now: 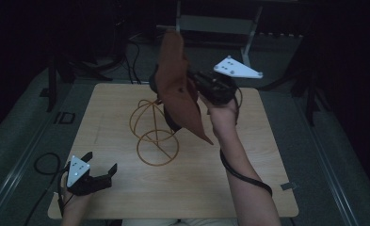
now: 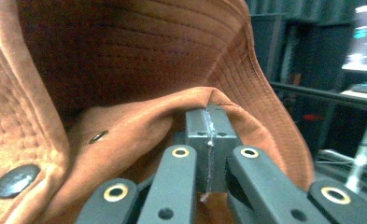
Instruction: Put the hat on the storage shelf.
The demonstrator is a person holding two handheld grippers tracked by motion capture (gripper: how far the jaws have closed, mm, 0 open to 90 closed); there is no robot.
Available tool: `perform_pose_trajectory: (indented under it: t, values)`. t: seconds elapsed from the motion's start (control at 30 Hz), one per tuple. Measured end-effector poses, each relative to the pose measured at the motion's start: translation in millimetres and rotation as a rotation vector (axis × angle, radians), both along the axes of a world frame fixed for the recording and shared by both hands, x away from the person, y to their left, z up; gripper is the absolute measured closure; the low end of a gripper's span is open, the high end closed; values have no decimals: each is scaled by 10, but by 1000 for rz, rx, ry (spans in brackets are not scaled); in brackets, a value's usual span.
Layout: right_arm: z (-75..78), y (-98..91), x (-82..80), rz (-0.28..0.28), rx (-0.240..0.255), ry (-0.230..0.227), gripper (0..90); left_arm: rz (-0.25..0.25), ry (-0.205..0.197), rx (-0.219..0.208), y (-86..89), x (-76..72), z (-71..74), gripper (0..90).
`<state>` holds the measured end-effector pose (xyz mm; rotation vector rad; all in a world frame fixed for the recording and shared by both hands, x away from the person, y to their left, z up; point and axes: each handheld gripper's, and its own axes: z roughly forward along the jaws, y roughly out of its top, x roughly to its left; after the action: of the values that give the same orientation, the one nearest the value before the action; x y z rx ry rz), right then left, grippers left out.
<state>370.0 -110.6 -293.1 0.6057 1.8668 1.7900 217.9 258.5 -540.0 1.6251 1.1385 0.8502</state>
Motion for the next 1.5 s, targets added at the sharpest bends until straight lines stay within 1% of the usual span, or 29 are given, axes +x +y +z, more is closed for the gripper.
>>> perform_pose_trajectory:
  t: [0.1, 0.17, 0.23, 0.33, 0.4, 0.5, 0.53, 0.57, 0.63, 0.67, 0.7, 0.8, 0.87, 0.97, 1.0, 1.07, 1.1, 1.17, 1.2, 1.23, 1.27, 1.3, 1.33, 1.37, 1.4, 1.43, 1.5]
  values:
    - [-41, 236, 16, 45, -30, 18, 900, 9, -4, -11, 56, -67, -10, 37]
    - [-96, 384, 15, 83, -46, 37, 900, 20, -4, -19, 90, -85, -13, 37]
    - [-159, 532, -9, 108, -84, 43, 900, 25, -2, -27, 112, -88, -21, 37]
    - [-261, 700, -9, 151, -125, 73, 900, 28, -2, -34, 126, -86, -37, 37]
    - [-324, 781, 12, 159, -153, 92, 900, 27, -2, -36, 129, -81, -50, 37]
    - [-404, 864, 56, 184, -176, 129, 900, 24, 8, -41, 135, -63, -77, 37]
    - [-443, 917, 79, 197, -197, 150, 900, 23, 13, -40, 137, -57, -86, 37]
    - [-443, 917, 79, 197, -197, 150, 900, 22, 16, -42, 139, -51, -96, 37]
    - [-479, 985, 103, 215, -223, 181, 900, 21, 20, -46, 140, -41, -110, 37]
    - [-518, 1056, 119, 224, -257, 199, 900, 19, 19, -46, 142, -39, -113, 37]
    - [-518, 1056, 119, 224, -257, 199, 900, 19, 19, -48, 140, -40, -115, 37]
    - [-573, 1135, 122, 235, -289, 209, 900, 12, 18, -44, 134, -46, -123, 37]
    - [-604, 1170, 128, 237, -301, 223, 900, 8, 18, -47, 137, -48, -129, 37]
    - [-660, 1210, 140, 231, -326, 235, 899, 9, 21, -48, 146, -49, -138, 37]
    - [-670, 1214, 141, 235, -326, 234, 898, 10, 20, -53, 148, -51, -141, 37]
    - [-664, 1222, 140, 245, -331, 249, 898, 9, 22, -53, 149, -51, -147, 37]
    - [-666, 1223, 148, 252, -328, 256, 887, 8, 23, -54, 150, -51, -151, 37]
    - [-659, 1212, 163, 280, -313, 279, 808, 6, 29, -52, 147, -49, -163, 37]
    - [-652, 1205, 160, 285, -311, 280, 759, 6, 30, -52, 146, -48, -170, 37]
    - [-628, 1185, 136, 287, -311, 263, 691, 8, 30, -54, 147, -48, -172, 38]
    - [-628, 1185, 136, 287, -311, 263, 691, 10, 30, -55, 151, -46, -174, 38]
    - [-610, 1167, 125, 289, -316, 257, 669, 12, 27, -57, 156, -46, -175, 37]
    - [-570, 1119, 117, 300, -299, 258, 594, 15, 26, -59, 164, -46, -176, 37]
    - [-570, 1119, 117, 300, -299, 258, 594, 18, 26, -61, 169, -46, -176, 37]
    - [-546, 1091, 112, 304, -292, 260, 559, 23, 23, -65, 174, -48, -179, 37]
    - [-517, 1051, 102, 303, -284, 252, 524, 25, 25, -69, 176, -50, -180, 37]
    - [-479, 993, 85, 307, -275, 242, 480, 22, 23, -72, 177, -53, -183, 37]
